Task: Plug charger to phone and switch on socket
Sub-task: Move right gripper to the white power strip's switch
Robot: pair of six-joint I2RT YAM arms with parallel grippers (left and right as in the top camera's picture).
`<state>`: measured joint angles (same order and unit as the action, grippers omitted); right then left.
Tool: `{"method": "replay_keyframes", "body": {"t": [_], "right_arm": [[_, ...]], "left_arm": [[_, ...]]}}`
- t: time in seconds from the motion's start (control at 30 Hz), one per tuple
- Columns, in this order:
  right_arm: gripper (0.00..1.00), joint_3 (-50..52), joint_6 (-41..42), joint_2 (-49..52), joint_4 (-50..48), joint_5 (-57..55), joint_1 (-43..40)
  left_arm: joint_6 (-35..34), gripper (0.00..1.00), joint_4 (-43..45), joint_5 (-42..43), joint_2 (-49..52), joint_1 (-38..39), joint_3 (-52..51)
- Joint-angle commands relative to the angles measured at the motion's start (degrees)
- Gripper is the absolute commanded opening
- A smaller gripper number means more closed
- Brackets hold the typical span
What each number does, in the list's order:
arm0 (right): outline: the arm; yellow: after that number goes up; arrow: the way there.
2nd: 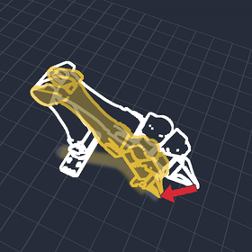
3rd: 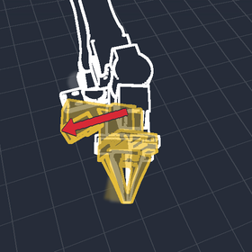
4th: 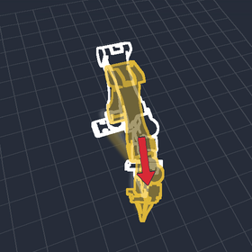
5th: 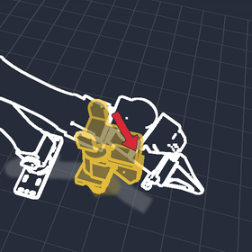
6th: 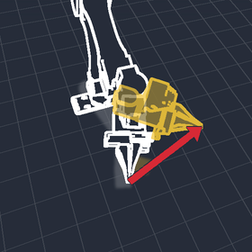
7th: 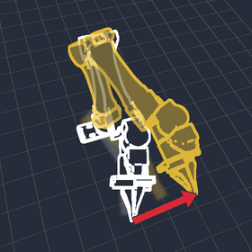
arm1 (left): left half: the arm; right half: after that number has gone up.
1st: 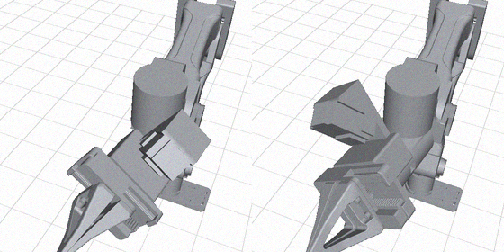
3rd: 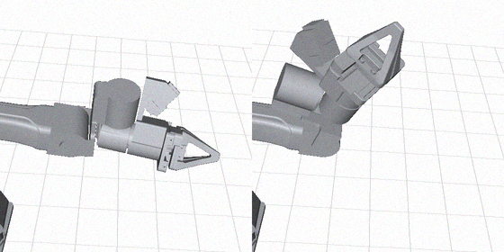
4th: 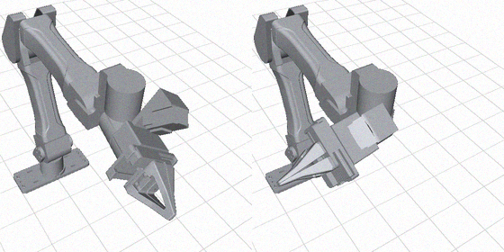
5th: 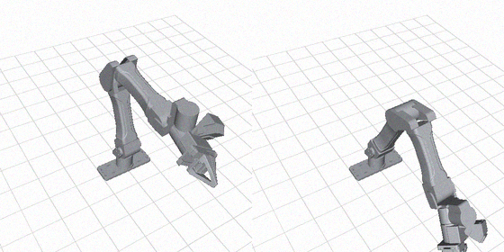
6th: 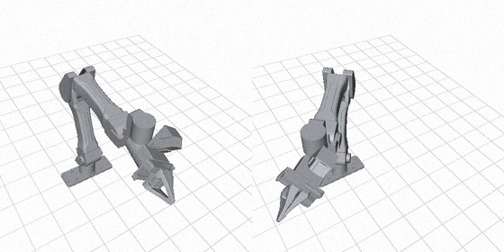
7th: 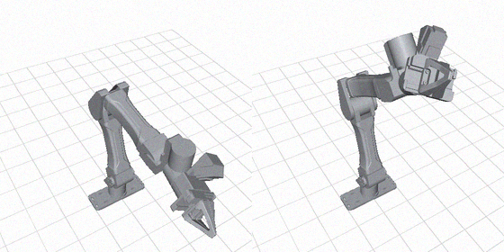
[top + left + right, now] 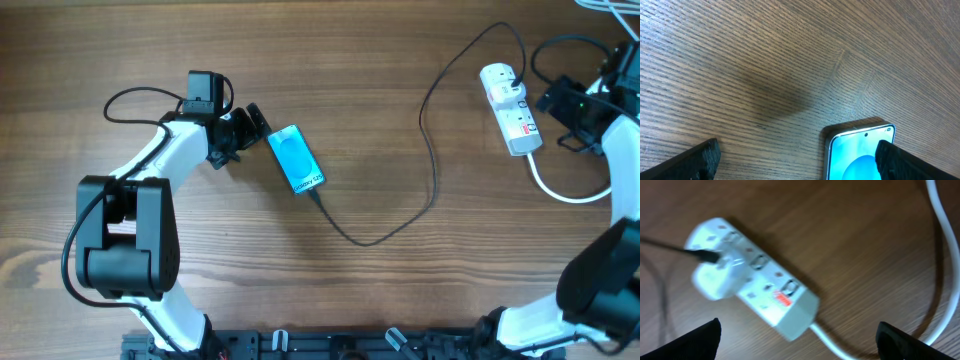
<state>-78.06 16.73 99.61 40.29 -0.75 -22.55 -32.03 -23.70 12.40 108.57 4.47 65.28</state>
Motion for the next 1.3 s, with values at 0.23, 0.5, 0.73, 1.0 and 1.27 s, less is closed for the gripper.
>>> {"method": "replay_keyframes", "body": {"t": [0.23, 0.5, 0.73, 1.0, 1.27], "right_arm": [[1.00, -0.2, -11.0, 7.9, -9.7, -0.8, -3.7], [1.00, -0.2, -13.5, 12.6, -11.8, 2.4, -3.7], [1.00, -0.2, -15.5, 15.5, -10.9, 6.6, -3.7], [1.00, -0.2, -15.3, 15.5, -17.2, 6.6, -3.7], [1.00, 1.4, -13.5, 15.5, -19.8, 9.8, -3.7]], "left_arm": [[-0.2, 1.00, -0.5, -1.0, 0.4, -0.1, -0.5], [-0.2, 1.00, -0.5, -1.0, 0.4, -0.1, -0.5], [-0.2, 1.00, -0.5, -1.0, 0.4, -0.1, -0.5], [-0.2, 1.00, -0.5, -1.0, 0.4, -0.1, -0.5], [-0.2, 1.00, -0.5, -1.0, 0.4, -0.2, -0.5]]}}
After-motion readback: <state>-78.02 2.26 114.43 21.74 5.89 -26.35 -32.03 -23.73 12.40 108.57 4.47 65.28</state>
